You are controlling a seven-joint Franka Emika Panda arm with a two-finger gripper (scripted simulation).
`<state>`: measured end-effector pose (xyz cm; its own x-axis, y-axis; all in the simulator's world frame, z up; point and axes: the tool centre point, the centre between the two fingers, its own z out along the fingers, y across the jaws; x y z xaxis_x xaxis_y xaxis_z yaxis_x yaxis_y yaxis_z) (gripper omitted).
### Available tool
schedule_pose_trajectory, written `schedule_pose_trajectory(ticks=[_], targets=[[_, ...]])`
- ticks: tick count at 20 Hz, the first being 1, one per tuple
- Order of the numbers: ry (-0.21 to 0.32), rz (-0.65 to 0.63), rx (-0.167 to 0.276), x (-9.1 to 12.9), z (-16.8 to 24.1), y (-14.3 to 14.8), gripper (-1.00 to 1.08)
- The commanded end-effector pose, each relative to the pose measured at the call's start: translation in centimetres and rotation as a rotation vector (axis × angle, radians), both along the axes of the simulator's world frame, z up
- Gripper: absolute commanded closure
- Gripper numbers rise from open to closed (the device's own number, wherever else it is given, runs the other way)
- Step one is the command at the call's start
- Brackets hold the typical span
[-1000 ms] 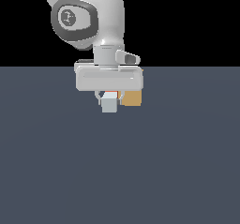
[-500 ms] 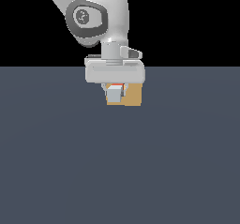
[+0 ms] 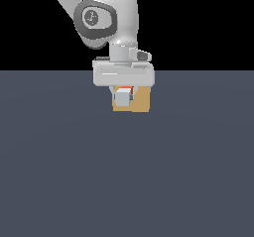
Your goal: Insert the peg into the horizontal hole in a box.
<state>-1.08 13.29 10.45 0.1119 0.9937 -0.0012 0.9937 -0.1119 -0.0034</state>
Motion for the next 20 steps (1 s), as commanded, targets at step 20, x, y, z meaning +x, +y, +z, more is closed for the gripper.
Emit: schedule_pose_trajectory(ticks=[20], targets=[[-0.004,0.002,0.002,0.5,0.2,4.1,1.08]])
